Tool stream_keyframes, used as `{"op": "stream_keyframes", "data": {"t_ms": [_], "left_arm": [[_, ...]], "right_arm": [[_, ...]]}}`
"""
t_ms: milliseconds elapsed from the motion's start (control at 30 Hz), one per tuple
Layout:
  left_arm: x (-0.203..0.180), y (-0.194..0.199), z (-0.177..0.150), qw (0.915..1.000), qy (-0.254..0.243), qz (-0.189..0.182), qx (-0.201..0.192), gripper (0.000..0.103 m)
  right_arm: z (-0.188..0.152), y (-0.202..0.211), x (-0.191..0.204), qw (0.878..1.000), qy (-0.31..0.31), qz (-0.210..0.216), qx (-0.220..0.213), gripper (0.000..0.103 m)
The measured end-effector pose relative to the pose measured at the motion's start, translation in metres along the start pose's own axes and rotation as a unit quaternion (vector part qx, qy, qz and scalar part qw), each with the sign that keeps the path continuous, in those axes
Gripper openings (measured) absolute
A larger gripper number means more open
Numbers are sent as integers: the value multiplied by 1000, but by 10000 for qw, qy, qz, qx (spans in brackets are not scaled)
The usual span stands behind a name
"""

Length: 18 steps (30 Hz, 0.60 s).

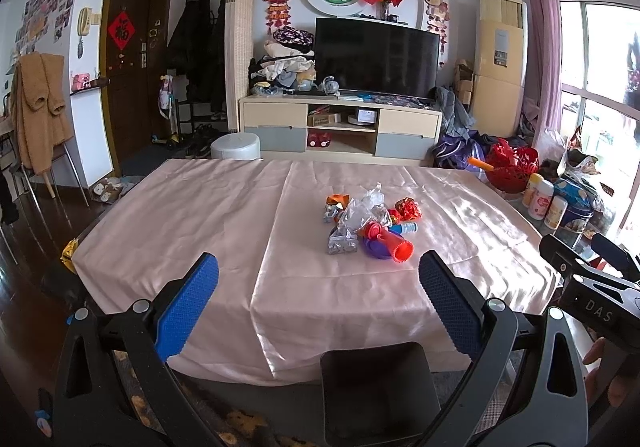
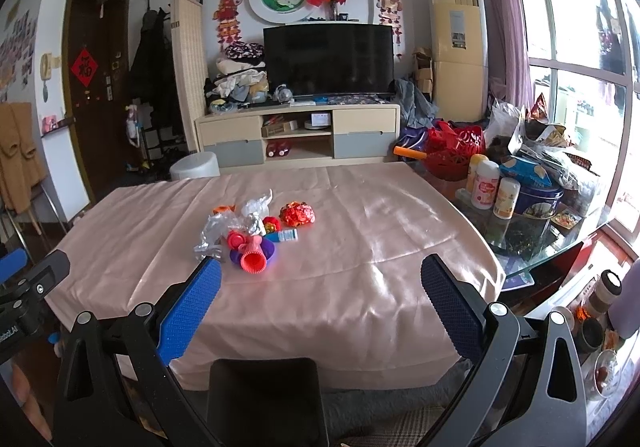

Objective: Collect trash

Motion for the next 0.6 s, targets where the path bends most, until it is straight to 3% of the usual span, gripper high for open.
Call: {"op": "stream_keyframes", "data": {"t_ms": [367, 600], "left_arm": [[2, 2, 4, 10000, 65, 21, -16, 95], [-1, -13, 5, 9995, 119, -277, 109, 95]], "right_arm": [[5, 0, -1, 10000, 9, -17, -63, 100], [7, -9, -8, 9994, -34, -240, -261, 100]]}}
Point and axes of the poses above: each gripper's, at about its wrist camera, not at the fingertips, and y roughly against the way its jaws point, x to its left, z to its top, the point moved 10 cm from there along -y, roughly the way its jaws point
